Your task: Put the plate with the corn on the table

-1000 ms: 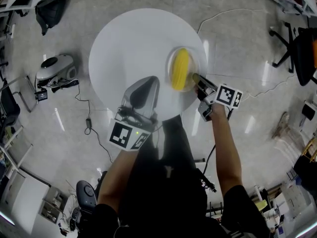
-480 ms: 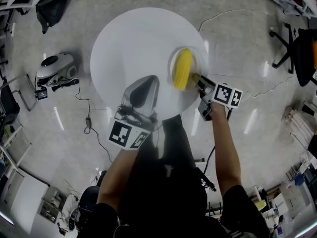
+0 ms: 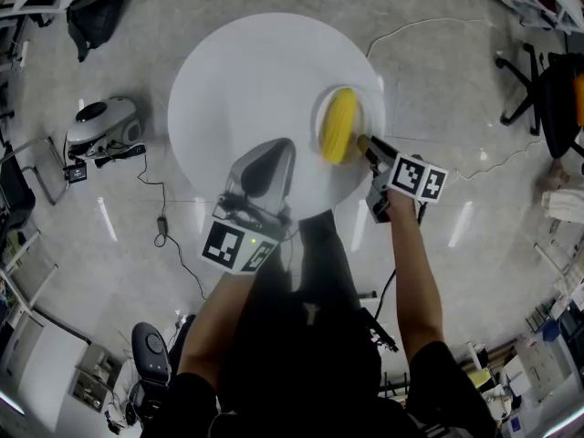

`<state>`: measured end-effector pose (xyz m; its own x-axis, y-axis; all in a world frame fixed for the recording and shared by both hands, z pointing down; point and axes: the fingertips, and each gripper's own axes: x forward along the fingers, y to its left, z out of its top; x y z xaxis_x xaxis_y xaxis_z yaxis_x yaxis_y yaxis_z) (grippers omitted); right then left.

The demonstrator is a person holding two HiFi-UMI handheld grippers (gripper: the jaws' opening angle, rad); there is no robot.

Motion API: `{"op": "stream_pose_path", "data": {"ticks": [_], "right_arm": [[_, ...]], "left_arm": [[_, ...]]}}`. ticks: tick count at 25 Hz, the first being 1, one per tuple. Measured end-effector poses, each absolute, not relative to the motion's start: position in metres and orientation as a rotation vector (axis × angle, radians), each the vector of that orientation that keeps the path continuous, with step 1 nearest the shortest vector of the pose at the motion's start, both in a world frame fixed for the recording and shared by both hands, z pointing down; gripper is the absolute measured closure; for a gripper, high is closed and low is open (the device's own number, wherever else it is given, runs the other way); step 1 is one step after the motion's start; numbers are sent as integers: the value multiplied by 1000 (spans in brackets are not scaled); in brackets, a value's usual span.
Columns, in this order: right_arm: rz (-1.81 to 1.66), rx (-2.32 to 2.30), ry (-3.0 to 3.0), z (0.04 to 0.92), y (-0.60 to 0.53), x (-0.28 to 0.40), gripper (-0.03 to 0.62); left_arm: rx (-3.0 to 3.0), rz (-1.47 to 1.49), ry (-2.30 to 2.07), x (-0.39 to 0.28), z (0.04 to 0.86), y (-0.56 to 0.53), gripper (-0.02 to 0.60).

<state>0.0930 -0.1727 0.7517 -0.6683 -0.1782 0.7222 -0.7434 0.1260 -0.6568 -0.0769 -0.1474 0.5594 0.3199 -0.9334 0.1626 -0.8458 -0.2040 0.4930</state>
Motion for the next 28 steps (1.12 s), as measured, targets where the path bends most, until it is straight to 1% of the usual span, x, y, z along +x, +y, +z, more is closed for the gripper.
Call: {"op": "stream_pose_path", "data": {"ticks": [17,20,21,23,28], "right_arm": [[1519,1035,-1942,723,-175,113,470],[1482,1054,-1945,715,-172,114,551],[1466,1054,-1947,712,-170,113,565],[1445,1044,-1952,707,-165,110,582],[1437,1010,-1964,695,-152,103,583]], "left_arm": [[2130,-238,-1560,-76,540,-140,577],[2150,-228,-1549,-72,534,-139,577],[2157,-226,-1544,-71,532,-138,577],[2170,-224,-1535,-67,527,-136,577],[2174,-232,-1524,-54,513,-133,577]]}}
